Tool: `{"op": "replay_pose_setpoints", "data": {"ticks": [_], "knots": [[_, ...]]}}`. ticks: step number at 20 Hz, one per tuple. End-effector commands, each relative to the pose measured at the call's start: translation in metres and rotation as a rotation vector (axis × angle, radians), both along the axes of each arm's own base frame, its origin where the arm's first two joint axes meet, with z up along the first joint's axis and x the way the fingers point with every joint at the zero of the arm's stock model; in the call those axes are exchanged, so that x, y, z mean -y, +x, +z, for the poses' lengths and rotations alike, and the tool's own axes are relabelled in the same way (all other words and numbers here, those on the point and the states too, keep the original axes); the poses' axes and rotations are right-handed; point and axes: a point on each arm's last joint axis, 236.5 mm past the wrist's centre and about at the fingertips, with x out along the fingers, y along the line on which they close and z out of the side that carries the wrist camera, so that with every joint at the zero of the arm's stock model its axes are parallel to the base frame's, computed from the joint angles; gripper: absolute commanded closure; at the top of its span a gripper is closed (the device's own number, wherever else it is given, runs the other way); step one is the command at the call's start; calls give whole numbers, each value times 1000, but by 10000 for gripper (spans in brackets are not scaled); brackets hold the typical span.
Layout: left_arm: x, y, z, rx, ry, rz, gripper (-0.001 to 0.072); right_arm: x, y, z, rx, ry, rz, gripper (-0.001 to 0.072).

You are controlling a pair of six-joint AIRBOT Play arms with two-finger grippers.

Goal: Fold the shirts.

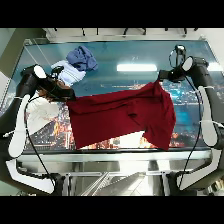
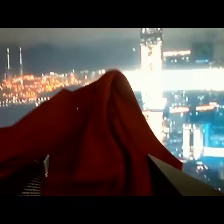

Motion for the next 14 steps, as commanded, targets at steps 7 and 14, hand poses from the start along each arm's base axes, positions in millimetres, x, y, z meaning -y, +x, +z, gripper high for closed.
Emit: {"op": "replay_pose_setpoints", "data": {"ticks": [7,14], "knots": [[6,-185,-42,-311,-265,221,38,-48,-124,16,-185,344,113,8],[52,-216,-88,-363,-472,300,38,-79,-172,56,-90,467,111,9]]}}
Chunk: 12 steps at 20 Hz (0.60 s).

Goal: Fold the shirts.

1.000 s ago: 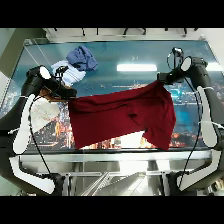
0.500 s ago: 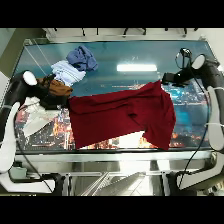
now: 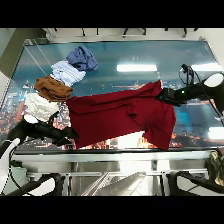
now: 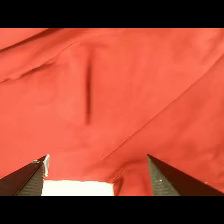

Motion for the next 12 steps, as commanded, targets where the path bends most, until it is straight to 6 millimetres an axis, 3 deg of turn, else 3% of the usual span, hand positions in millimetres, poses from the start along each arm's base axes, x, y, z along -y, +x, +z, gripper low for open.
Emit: {"op": "replay_pose_setpoints", "data": {"ticks": [1,3,5,6,8,12], "knots": [[26,-15,-20,-21,-72,7,38,-14,-19,30,69,57,-10,9],[34,-20,-31,-35,-57,-30,53,-12,-24,47,118,44,-12,9],[37,-12,-39,13,-15,-41,547,-9,-29,55,138,19,-19,9],[36,-4,-40,51,6,-32,683,-6,-33,56,137,0,-15,9],[34,8,-29,123,26,-19,684,7,-44,46,95,-55,-1,9],[11,7,14,208,28,0,684,74,-64,-1,-51,-131,-150,9]]}}
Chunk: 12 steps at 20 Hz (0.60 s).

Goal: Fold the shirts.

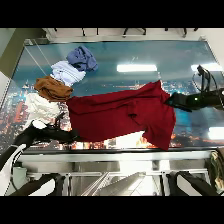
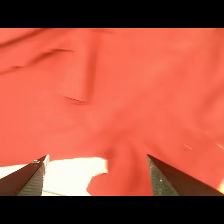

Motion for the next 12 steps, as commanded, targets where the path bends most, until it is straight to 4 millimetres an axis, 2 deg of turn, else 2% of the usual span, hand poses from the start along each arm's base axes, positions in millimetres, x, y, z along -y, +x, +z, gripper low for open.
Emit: {"op": "replay_pose_setpoints", "data": {"ticks": [1,4,6,9,12], "knots": [[-22,-5,31,66,24,9,684,48,-23,-42,-130,-11,-134,9],[-53,-10,43,84,89,71,684,74,-35,-88,-228,30,-234,9],[-69,-12,49,75,110,143,684,83,-38,-112,-293,70,-254,9],[-80,-14,58,83,106,196,684,79,-40,-142,-370,142,-234,9],[-83,-13,62,101,112,212,684,63,-49,-168,-432,215,-204,9]]}}
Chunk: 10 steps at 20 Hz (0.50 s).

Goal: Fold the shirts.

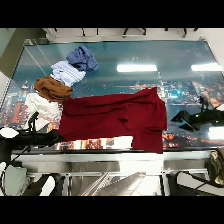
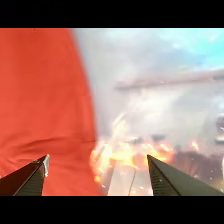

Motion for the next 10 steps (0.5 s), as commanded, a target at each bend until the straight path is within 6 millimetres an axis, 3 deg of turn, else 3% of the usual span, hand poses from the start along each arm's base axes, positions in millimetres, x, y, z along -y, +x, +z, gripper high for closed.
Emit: {"op": "replay_pose_setpoints", "data": {"ticks": [1,3,6,7,8,9,10], "knots": [[-6,-3,7,12,9,23,684,-19,-5,-28,-26,117,2,9],[-1,-3,8,14,4,8,684,-37,3,-32,20,191,-26,9],[8,-5,7,14,4,-36,684,-61,0,-43,16,195,27,9],[11,-6,7,14,4,-49,684,-70,1,-43,20,194,53,55],[14,-7,7,13,3,-63,683,-75,3,-43,29,185,68,310],[16,-8,8,13,1,-71,683,-78,5,-41,46,178,94,681],[18,-7,10,9,-1,-67,684,-78,7,-33,60,176,111,687]]}}
